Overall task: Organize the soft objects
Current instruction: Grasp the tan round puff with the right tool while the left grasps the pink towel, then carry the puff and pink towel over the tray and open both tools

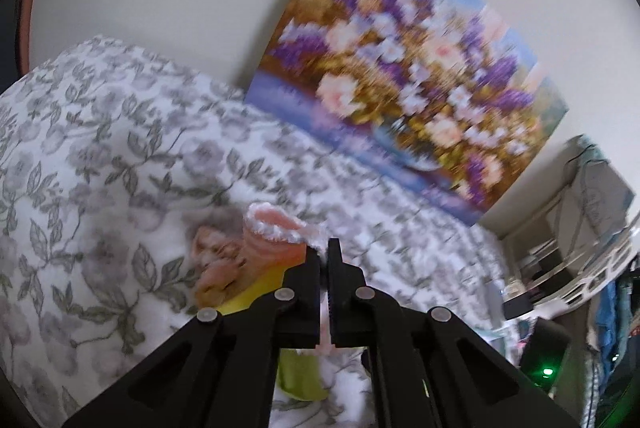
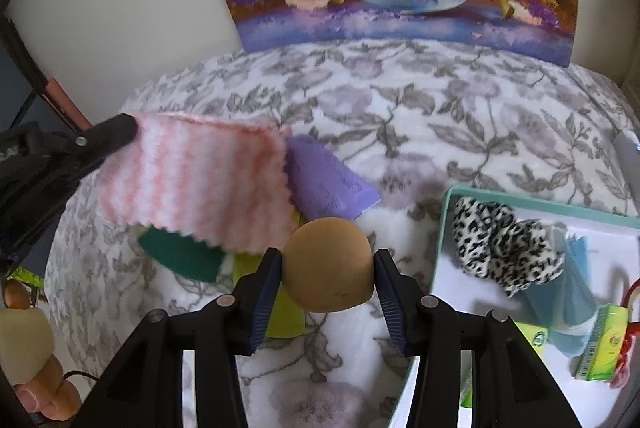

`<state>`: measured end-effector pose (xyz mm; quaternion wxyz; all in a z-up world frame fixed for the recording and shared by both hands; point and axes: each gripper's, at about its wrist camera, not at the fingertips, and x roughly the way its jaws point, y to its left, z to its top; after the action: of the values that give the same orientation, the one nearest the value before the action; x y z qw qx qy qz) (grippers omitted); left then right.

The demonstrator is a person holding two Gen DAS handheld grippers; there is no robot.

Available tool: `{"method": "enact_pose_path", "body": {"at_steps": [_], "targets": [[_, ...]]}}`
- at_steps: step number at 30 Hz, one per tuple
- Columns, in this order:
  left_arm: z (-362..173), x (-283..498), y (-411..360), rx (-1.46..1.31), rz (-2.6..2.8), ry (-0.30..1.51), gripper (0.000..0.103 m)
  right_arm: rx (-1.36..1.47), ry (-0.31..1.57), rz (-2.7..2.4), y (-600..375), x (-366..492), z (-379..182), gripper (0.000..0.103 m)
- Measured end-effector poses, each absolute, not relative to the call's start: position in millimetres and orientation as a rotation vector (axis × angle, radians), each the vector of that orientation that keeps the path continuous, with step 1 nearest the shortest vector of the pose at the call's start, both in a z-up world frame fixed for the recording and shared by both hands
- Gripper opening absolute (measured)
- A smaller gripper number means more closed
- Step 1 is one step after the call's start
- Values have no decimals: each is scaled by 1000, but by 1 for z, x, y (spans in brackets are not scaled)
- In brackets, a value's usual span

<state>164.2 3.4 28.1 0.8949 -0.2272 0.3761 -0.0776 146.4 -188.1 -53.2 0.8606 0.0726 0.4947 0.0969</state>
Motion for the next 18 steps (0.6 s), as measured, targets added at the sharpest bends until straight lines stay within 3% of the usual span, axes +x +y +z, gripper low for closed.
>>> {"method": "enact_pose_path", "body": {"at_steps": [18], "targets": [[138,99,-15,-356,-274,433,2,262,893,91,-251,127,12,50]]}}
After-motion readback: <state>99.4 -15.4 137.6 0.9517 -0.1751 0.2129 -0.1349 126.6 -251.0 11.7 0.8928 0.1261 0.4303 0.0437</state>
